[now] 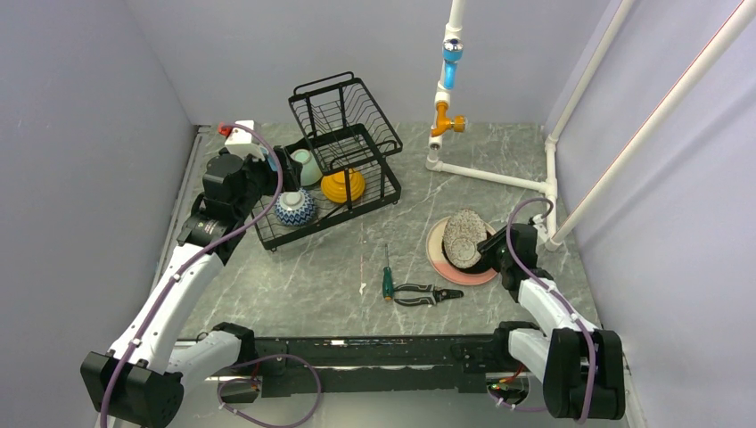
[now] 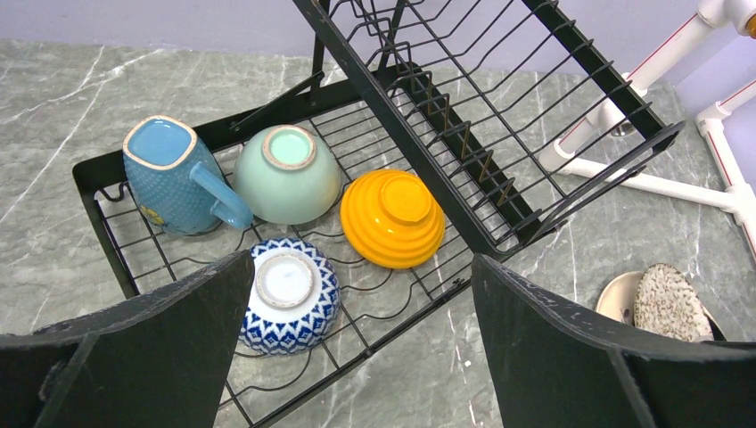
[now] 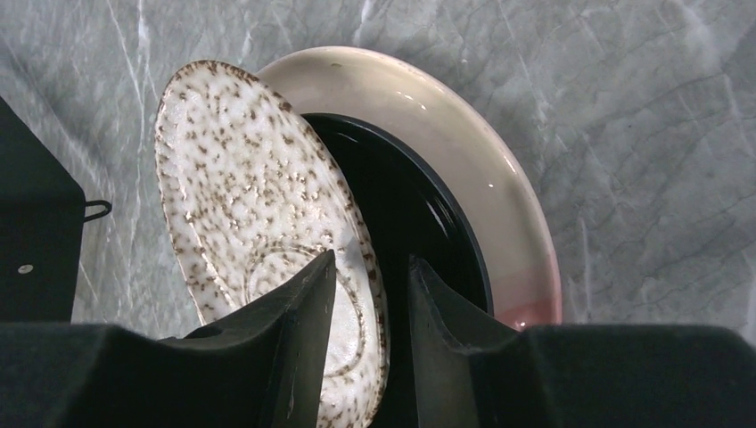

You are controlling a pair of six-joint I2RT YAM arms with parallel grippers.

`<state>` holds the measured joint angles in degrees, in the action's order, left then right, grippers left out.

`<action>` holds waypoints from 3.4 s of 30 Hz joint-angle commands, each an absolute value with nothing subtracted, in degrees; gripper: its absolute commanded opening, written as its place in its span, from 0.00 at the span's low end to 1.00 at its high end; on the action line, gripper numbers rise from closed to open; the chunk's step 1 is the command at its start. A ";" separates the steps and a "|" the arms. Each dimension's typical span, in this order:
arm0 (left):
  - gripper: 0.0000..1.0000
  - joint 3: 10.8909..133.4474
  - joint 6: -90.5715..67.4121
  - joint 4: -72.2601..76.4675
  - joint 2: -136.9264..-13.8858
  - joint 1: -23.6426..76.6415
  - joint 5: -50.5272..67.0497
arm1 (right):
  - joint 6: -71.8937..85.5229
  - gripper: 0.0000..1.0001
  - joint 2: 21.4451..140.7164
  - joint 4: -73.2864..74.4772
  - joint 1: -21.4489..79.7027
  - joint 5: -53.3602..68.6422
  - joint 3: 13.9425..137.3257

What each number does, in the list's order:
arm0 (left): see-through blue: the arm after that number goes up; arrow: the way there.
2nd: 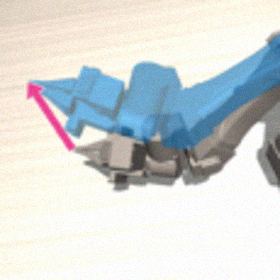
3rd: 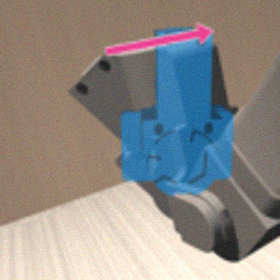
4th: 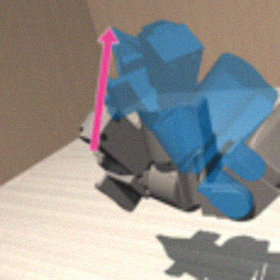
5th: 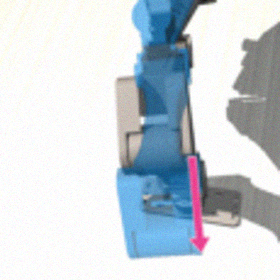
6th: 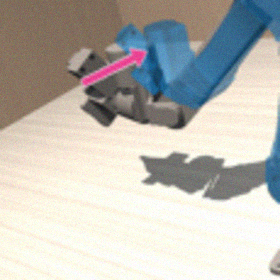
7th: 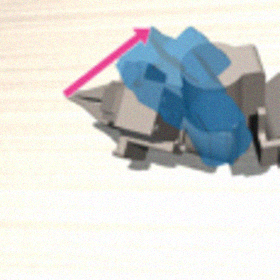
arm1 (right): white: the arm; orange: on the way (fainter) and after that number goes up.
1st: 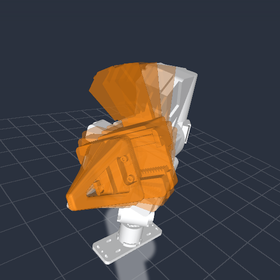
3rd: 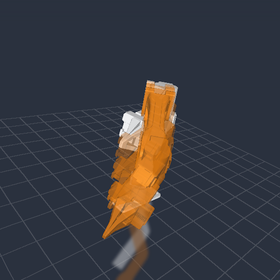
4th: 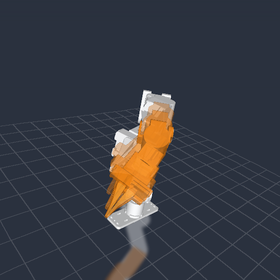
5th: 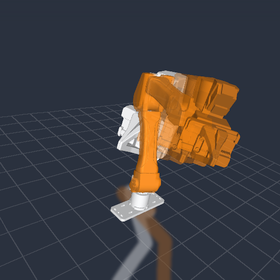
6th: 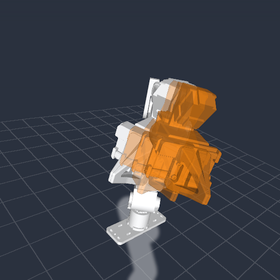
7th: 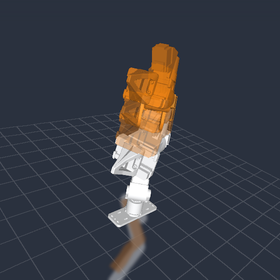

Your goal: Load the mixed dishes into the dish rack

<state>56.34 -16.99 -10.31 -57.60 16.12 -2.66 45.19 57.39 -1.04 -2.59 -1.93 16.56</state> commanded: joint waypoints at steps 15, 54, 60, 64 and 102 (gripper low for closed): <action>0.96 56.68 -16.51 -8.10 -56.74 16.31 -1.46 | 44.21 0.06 56.48 -9.61 -3.10 3.03 14.33; 0.95 50.35 -25.34 20.58 -54.90 18.75 38.33 | 63.30 0.00 40.69 -10.46 4.61 10.64 18.32; 0.92 51.39 -24.12 16.36 -58.17 27.87 31.47 | 67.42 0.00 42.70 -13.72 12.90 6.52 20.05; 0.89 50.38 -27.53 17.15 -59.93 31.95 26.52 | 70.39 0.00 43.41 -18.03 21.14 -0.68 20.27; 0.19 52.79 -26.15 16.72 -70.99 38.29 34.04 | 65.00 0.00 51.49 -22.67 39.43 -11.66 32.93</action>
<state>48.69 -30.85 16.34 -71.05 37.87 29.80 67.94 52.53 -19.00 38.48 -13.39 29.21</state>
